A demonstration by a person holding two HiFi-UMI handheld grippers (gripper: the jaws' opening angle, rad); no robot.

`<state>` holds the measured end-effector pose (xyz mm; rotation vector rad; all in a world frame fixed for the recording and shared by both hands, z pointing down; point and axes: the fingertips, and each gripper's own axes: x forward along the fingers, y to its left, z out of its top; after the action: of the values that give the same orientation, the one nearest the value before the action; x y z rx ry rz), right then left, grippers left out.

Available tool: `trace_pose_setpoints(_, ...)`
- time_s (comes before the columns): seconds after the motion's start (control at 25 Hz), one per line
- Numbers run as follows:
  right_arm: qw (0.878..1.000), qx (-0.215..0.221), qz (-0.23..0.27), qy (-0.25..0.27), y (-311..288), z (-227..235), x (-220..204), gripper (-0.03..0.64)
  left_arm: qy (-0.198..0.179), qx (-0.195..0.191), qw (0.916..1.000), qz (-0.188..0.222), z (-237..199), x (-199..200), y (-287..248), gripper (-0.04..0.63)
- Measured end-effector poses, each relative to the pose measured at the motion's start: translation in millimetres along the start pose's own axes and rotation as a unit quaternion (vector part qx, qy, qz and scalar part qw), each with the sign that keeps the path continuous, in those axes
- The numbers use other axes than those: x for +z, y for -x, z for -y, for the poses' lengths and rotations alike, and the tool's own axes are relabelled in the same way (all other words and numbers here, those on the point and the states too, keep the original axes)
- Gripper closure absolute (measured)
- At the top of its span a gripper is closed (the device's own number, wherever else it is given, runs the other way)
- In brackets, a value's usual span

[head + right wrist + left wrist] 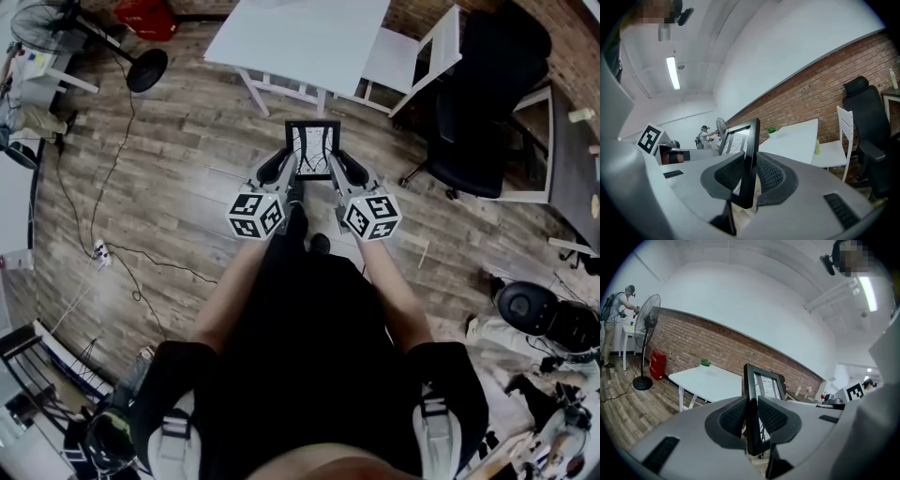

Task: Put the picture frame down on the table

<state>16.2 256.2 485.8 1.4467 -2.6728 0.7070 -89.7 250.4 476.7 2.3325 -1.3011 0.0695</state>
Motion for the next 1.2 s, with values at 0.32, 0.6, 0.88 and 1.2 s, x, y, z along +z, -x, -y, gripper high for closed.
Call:
trace_pose_setpoints(0.32, 1.0, -0.013, -0.007, -0.002, -58.8, 25.7, 18.0, 0.538, 0.009, -0.008, 0.9999, -0.006, -41.3, 23.1, -51.0, 0.506)
trace_pose_setpoints(0.6, 0.999, -0.033, -0.008, -0.013, -107.3, 45.1, 32.2, 0.538, 0.015, -0.024, 0.9994, -0.022, -76.4, 41.4, -92.2, 0.507)
trace_pose_setpoints(0.88, 0.998, -0.062, -0.003, -0.014, -137.1, 65.7, 44.4, 0.538, 0.014, -0.049, 0.9979, -0.039, -95.8, 53.5, -130.2, 0.508)
trace_pose_setpoints(1.2, 0.996, -0.089, 0.01, -0.022, -160.6, 82.4, 54.4, 0.538, 0.013, -0.076, 0.9955, -0.054, -111.5, 62.1, -160.9, 0.506)
